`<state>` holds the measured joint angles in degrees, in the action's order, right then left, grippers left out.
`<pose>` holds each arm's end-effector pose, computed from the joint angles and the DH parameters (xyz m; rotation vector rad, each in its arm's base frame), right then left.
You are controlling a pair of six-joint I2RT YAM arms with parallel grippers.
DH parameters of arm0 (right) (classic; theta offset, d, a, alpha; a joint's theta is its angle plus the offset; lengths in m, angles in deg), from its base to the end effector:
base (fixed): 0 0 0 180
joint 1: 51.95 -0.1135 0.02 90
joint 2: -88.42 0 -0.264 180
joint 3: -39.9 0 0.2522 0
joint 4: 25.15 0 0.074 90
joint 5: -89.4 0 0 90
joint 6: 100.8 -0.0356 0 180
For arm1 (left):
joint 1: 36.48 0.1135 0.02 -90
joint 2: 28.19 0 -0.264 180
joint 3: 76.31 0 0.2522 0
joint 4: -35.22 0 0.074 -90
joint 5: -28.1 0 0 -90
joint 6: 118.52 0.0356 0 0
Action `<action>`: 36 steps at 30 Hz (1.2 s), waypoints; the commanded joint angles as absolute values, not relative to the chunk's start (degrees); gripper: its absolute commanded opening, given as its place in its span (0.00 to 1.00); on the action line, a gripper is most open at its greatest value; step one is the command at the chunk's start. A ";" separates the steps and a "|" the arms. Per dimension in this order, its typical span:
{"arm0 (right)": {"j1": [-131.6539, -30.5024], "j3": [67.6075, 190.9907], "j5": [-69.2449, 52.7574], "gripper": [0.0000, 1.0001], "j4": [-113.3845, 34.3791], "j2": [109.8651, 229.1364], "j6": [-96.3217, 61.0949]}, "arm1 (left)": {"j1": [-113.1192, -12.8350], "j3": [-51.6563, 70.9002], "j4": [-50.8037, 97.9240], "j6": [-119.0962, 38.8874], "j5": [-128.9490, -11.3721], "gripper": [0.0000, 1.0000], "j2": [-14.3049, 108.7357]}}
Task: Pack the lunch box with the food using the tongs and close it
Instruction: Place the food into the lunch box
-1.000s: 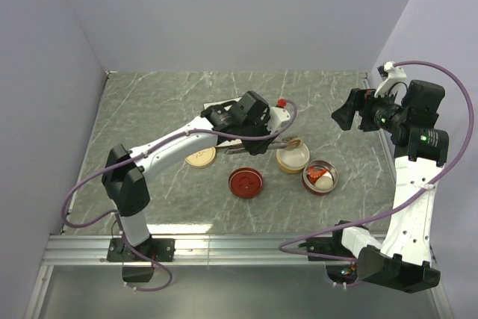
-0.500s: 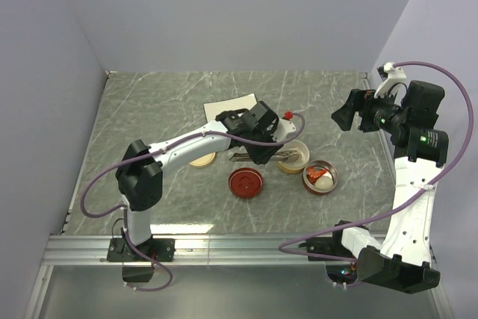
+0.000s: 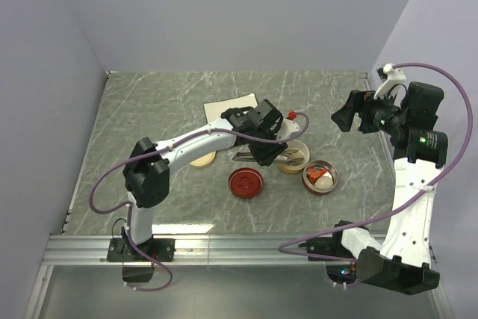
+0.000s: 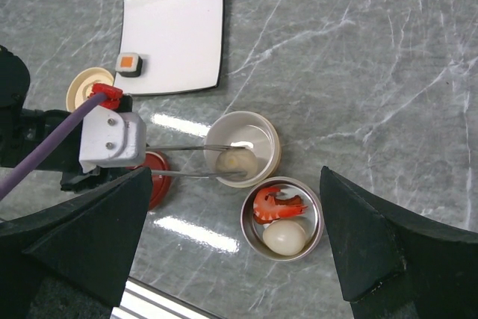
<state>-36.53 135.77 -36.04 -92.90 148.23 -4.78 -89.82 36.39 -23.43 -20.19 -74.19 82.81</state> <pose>0.1778 -0.0276 0.4360 -0.1921 2.0296 0.4219 0.2483 -0.3463 0.2763 1.4221 2.2181 -0.5610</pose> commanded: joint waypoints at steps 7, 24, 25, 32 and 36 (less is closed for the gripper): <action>-36.13 135.84 -35.67 1.00 -91.20 147.22 -4.56 | -90.09 40.55 -25.21 -18.59 -76.49 0.51 84.05; -36.13 135.75 -35.49 1.00 -91.20 147.04 -4.65 | -90.09 44.33 -25.57 -18.42 -74.29 0.61 82.11; -36.13 135.84 -35.58 1.00 -91.20 147.13 -4.65 | -90.09 44.68 -25.83 -18.33 -74.12 0.61 81.85; -36.04 136.11 -35.67 1.00 -91.29 147.13 -4.56 | -85.80 45.91 -26.00 -19.65 -74.64 0.60 77.64; -36.04 136.02 -35.85 1.00 -91.29 147.13 -4.56 | -80.87 43.20 -27.32 -19.48 -77.80 0.60 73.95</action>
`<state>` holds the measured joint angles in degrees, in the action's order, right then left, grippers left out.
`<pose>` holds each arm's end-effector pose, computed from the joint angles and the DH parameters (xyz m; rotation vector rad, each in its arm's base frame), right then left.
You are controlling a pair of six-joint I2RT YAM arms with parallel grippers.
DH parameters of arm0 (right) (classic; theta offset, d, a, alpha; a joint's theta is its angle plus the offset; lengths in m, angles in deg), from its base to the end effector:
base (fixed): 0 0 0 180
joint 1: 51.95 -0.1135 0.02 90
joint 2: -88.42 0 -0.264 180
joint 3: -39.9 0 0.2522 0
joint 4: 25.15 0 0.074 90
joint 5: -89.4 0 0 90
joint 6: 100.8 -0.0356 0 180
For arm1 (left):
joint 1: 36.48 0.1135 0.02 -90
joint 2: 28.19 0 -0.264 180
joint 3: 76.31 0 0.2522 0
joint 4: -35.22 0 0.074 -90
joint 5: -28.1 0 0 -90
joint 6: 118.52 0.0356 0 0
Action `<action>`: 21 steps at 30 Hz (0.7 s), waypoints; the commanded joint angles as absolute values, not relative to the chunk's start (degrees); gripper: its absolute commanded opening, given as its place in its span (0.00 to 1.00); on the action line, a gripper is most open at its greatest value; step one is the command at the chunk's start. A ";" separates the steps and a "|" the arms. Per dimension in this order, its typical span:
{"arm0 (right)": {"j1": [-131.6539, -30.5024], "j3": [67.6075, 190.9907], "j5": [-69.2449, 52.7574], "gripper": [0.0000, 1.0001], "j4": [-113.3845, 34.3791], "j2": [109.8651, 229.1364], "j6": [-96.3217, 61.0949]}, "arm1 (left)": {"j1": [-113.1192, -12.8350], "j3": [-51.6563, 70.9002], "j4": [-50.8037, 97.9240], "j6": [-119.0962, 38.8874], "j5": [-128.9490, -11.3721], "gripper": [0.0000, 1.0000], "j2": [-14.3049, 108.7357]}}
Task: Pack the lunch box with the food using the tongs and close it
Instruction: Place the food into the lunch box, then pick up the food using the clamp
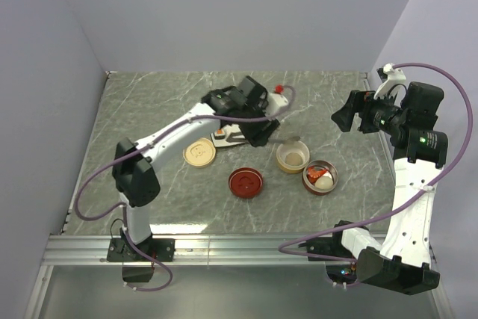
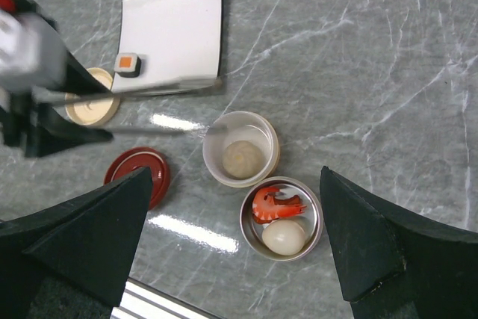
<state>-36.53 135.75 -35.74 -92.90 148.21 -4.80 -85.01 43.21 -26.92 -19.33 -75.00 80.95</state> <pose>0.1778 -0.0278 0.4359 -0.1887 2.0311 0.4167 0.2733 -0.3215 0.3230 1.3091 2.1667 -0.5686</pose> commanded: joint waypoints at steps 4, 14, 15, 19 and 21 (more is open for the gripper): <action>-36.13 135.49 -36.55 1.00 -90.94 147.39 -4.56 | -73.85 38.71 -27.94 -17.98 -79.12 0.60 69.64; -36.04 135.32 -37.87 1.00 -90.76 147.83 -4.64 | -58.65 32.55 -34.78 -7.18 -84.56 0.62 65.67; -36.04 135.40 -37.96 1.00 -90.85 147.83 -4.65 | -57.67 32.20 -35.40 -5.51 -85.18 0.62 65.85; -36.04 135.84 -37.70 1.00 -91.29 147.92 -4.56 | -53.37 29.39 -35.24 -2.78 -84.23 0.61 65.77; -36.04 135.84 -37.69 1.00 -91.29 147.92 -4.47 | -52.48 27.46 -34.09 -1.73 -82.73 0.61 65.59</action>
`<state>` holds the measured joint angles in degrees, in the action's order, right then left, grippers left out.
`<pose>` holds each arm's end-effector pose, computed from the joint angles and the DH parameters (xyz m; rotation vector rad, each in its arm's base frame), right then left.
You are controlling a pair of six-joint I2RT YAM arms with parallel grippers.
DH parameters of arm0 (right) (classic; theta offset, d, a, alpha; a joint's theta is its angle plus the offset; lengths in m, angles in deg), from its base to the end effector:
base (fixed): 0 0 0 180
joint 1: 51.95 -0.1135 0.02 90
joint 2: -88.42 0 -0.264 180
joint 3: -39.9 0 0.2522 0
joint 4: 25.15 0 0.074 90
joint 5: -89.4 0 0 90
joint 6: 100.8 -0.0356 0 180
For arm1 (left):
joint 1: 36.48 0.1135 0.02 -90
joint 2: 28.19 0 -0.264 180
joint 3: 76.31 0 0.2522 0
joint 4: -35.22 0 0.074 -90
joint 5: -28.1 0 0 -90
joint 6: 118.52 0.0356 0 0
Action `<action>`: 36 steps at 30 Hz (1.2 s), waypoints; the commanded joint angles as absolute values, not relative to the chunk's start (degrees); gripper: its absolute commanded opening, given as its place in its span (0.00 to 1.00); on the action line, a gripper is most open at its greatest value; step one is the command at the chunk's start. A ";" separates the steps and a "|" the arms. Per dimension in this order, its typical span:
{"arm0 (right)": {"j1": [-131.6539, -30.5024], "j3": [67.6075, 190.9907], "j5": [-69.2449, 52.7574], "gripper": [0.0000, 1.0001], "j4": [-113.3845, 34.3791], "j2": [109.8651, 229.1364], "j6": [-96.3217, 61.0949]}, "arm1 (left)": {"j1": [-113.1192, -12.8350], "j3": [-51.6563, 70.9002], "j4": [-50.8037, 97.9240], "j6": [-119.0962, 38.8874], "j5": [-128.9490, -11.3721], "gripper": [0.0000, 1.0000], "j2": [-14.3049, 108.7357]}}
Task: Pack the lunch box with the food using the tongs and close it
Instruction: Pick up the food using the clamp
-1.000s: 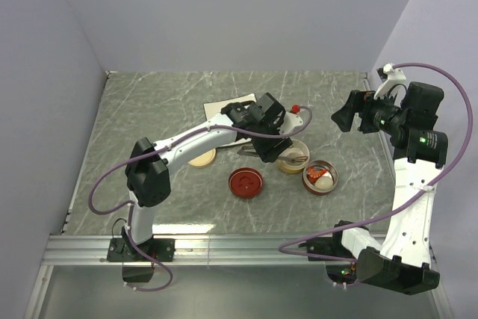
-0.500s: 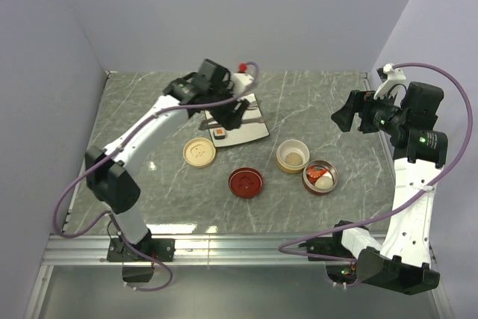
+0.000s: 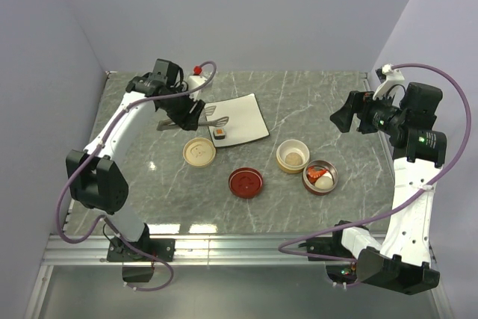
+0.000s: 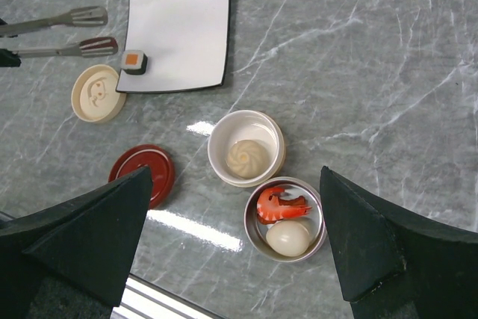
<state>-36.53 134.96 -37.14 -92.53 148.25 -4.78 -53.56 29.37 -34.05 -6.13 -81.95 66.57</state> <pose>0.1793 -0.0275 0.4326 -0.2006 2.0313 0.4449 0.3271 -0.1133 0.3329 0.9796 2.3528 -0.4161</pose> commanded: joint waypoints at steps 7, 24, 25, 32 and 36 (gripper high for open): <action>-36.04 135.40 -37.78 1.00 -91.20 148.01 -4.56 | -51.59 24.03 -34.01 0.56 -82.21 0.61 64.71; -36.04 135.49 -37.17 1.00 -91.29 148.10 -4.38 | -51.59 26.49 -32.51 3.12 -81.23 0.58 71.47; -36.04 135.40 -37.17 1.00 -91.29 148.18 -4.30 | -51.59 26.83 -32.42 3.03 -81.32 0.58 72.09; -36.04 135.32 -36.90 1.00 -91.29 148.10 -4.21 | -51.68 27.89 -31.72 2.32 -81.85 0.55 73.93; -36.13 135.31 -36.64 1.00 -91.29 147.84 -4.21 | -51.77 28.86 -32.07 2.24 -82.03 0.55 75.34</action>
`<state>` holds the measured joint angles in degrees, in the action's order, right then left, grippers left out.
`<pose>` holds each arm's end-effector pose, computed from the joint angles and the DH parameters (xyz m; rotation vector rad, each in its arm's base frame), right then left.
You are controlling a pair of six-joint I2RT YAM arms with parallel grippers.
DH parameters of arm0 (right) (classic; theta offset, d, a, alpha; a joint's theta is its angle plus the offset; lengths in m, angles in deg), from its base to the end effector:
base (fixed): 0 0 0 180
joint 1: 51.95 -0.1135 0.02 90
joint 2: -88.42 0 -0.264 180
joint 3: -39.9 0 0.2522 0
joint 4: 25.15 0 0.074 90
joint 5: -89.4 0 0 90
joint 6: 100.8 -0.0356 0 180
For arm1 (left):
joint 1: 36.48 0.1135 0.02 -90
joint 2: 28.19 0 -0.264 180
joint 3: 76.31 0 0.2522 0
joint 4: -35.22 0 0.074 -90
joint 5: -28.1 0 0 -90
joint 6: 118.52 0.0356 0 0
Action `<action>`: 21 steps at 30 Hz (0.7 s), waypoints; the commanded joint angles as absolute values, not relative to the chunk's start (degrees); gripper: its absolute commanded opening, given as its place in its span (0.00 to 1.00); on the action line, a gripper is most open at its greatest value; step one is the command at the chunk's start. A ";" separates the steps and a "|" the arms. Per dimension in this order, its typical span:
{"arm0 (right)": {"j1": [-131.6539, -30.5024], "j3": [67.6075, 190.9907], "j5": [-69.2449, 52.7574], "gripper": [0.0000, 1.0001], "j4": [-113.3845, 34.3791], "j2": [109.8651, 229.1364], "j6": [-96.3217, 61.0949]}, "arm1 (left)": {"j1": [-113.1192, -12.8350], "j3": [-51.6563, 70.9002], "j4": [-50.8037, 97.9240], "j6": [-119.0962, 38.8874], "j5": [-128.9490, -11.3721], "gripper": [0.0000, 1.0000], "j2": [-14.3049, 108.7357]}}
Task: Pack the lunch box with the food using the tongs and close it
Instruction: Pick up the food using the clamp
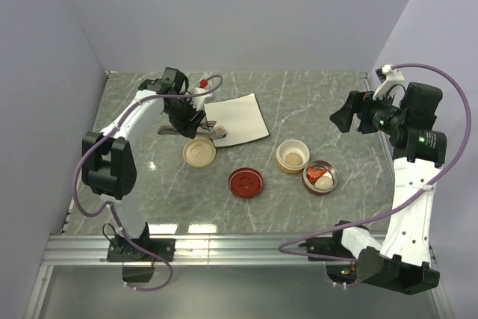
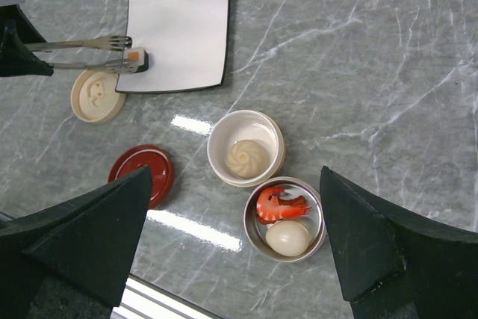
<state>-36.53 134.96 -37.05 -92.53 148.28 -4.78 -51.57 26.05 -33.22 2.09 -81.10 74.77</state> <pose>0.1795 -0.0276 0.4325 -0.1995 2.0322 0.4436 0.3541 -0.1076 0.2676 1.1307 2.4648 -0.3865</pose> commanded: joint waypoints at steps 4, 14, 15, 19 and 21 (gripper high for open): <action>-36.13 135.49 -36.55 1.00 -91.38 147.92 -4.12 | -51.86 29.21 -31.89 2.32 -82.03 0.55 75.96; -36.13 135.67 -36.28 1.00 -91.47 147.83 -4.12 | -52.56 29.47 -32.16 0.40 -83.25 0.38 74.12; -36.13 135.58 -36.37 1.00 -91.38 147.75 -4.21 | -52.91 29.47 -31.98 0.04 -83.43 0.36 72.98; -36.13 135.49 -36.46 1.00 -91.38 147.75 -4.21 | -54.14 30.61 -31.63 -3.11 -84.66 0.31 70.25; -36.04 135.49 -36.55 1.00 -91.38 147.66 -4.21 | -55.63 31.14 -31.02 -4.17 -85.27 0.29 68.67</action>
